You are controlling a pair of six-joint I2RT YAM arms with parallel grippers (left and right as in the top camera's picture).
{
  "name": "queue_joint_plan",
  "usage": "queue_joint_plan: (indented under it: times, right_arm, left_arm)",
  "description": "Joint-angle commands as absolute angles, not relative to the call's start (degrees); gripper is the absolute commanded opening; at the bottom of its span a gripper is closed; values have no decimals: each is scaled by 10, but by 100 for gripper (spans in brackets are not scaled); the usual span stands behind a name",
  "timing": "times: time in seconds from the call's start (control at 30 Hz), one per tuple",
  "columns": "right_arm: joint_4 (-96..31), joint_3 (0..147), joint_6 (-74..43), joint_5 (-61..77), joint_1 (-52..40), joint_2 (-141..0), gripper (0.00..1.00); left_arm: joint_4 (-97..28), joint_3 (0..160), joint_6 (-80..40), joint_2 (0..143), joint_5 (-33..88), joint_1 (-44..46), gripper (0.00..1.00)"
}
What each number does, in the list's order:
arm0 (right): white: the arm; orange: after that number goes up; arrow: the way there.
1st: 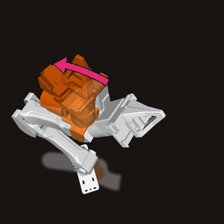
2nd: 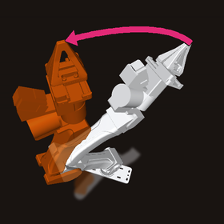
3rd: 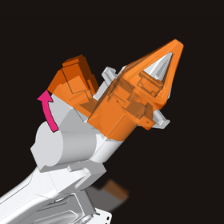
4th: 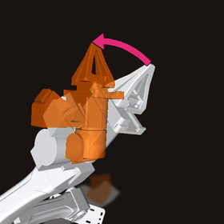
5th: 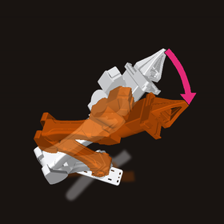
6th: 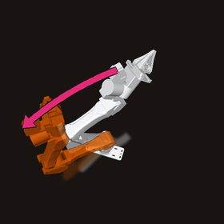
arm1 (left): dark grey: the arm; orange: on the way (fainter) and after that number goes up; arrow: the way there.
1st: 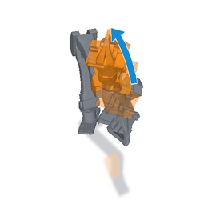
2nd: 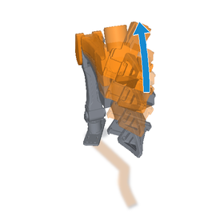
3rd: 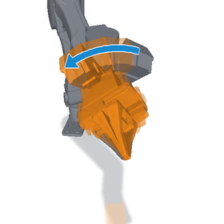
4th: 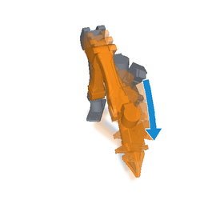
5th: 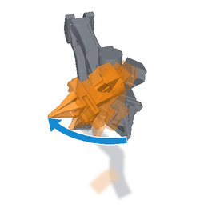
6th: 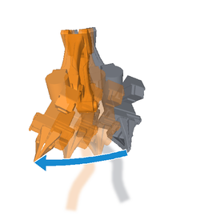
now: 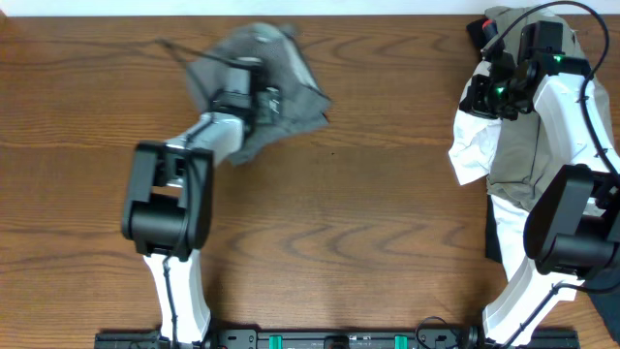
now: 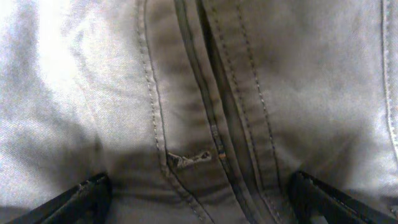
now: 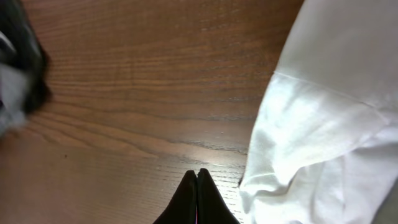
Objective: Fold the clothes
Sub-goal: 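Grasp the folded shorts with the left gripper and lift them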
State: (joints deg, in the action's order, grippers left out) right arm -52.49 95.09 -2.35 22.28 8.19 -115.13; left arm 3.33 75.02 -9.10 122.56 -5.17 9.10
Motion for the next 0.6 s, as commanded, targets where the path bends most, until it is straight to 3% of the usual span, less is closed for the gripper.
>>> queue_joint_plan:
  times: [0.0,0.43,0.57]
  right_arm:
    - [-526,958,-16,215,65,-1136,2]
    - [-532,958,-16,193,26,-1136,5]
    - [-529,958,-16,193,18,-1136,6]
  left_arm:
    - [42,732,-287,1255,-82,33,93]
    - [123,732,-657,1255,-161,-94,94]
    - [181,732,-643,1255,-159,-106,94]
